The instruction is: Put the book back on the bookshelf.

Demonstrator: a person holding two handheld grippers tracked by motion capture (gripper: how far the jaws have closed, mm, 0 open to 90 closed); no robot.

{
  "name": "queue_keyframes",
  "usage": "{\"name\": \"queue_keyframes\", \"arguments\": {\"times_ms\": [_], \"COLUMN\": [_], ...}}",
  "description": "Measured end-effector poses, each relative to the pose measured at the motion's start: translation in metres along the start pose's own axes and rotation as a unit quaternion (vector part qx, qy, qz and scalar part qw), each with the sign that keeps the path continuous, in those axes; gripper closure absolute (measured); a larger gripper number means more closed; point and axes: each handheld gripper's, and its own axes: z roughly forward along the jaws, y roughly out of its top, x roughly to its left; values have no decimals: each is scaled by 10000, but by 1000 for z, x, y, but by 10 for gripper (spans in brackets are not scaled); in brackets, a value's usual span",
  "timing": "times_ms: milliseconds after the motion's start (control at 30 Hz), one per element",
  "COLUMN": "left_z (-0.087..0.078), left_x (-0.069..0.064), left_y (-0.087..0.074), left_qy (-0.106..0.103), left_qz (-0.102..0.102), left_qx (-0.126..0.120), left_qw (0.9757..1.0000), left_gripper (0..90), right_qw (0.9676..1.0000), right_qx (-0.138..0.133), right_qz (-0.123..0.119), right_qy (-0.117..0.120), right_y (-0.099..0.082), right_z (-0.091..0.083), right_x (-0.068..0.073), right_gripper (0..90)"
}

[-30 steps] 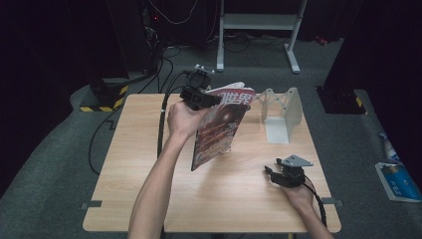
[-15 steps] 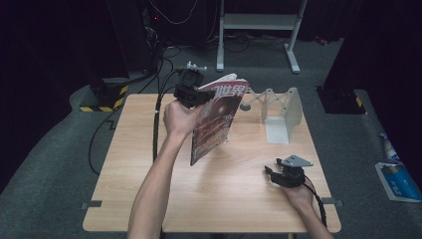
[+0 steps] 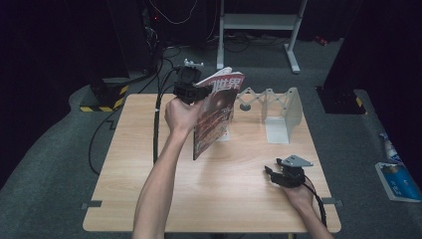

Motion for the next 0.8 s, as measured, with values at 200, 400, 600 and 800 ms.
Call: {"name": "queue_keyframes", "arguments": {"times_ms": [200, 400, 600, 800], "left_z": [9, 21, 37, 46], "left_x": [0, -1, -1, 2], "left_y": [0, -1, -5, -7], "left_qy": [119, 237, 273, 321], "left_qz": [-46, -30, -139, -288], "left_qx": [-104, -88, -93, -159], "left_qw": [9999, 9997, 9995, 9989], "left_gripper": [834, 834, 835, 835], "right_qw": [10000, 10000, 10000, 10000], "right_qx": [0, -5, -8, 0], "right_qz": [2, -1, 4, -3], "right_qy": [1, 2, 4, 3], "right_y": [0, 0, 0, 0], "right_z": [0, 0, 0, 0], "right_x": [0, 0, 0, 0], "right_gripper": [386, 386, 387, 387]}}
